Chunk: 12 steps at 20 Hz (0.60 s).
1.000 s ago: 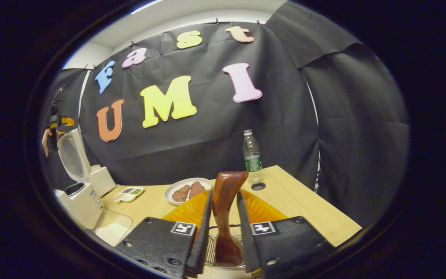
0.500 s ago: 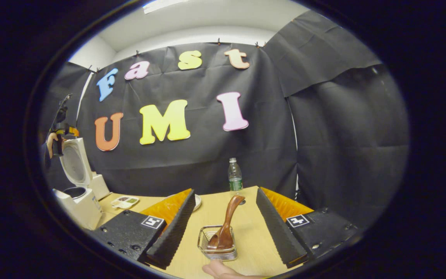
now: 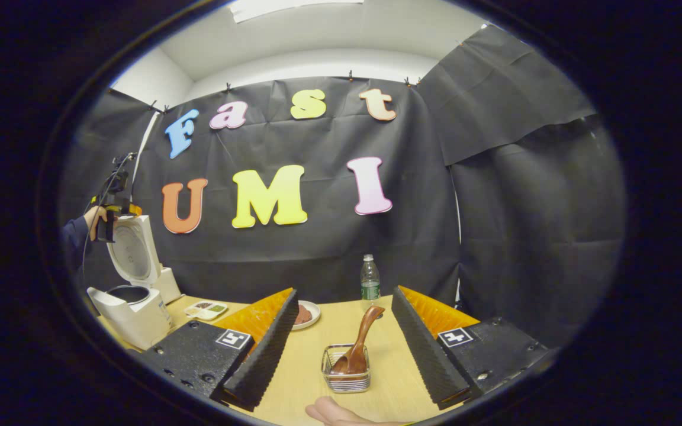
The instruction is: Close the left gripper, press the button to open the rice cooker; take a wooden spoon from the chopstick holder with the right hand, scoop a spoonful of rice and pour it into the rice cooker, then put the wooden spoon back into the chopstick holder.
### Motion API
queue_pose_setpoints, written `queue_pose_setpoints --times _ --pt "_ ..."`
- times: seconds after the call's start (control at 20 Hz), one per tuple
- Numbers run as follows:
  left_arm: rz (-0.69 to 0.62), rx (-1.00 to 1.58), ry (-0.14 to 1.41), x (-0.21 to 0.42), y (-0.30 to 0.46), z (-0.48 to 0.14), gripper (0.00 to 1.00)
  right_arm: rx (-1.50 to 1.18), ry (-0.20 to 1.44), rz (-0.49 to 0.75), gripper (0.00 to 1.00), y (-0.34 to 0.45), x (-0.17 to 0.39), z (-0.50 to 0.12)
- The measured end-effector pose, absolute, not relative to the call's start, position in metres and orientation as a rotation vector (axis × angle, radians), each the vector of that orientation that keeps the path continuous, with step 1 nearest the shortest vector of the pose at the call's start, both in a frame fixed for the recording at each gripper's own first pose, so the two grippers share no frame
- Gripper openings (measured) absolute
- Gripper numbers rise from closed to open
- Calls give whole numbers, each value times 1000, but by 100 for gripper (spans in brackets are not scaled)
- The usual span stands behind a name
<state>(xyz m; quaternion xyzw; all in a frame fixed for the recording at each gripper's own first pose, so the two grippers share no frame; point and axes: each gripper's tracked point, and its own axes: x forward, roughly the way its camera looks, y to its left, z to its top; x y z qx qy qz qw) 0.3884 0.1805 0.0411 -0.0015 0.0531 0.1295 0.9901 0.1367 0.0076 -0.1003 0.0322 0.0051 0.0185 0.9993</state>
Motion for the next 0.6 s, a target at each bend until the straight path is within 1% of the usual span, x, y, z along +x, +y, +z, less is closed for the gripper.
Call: queue_pose_setpoints --times 0.05,0.1,0.35,0.4,0.6 --pt "256 -12 132 386 179 43 96 65 6 43 100 9 135 -98" --pt "252 -14 146 383 177 42 96 67 2 47 96 11 132 -95" --pt "235 -21 222 358 167 31 97 76 -11 79 96 19 113 -85" --pt "229 -21 232 352 165 30 98 79 -19 80 100 19 108 -82" --pt "217 -39 296 325 152 6 96 91 -23 80 99 15 89 -80"
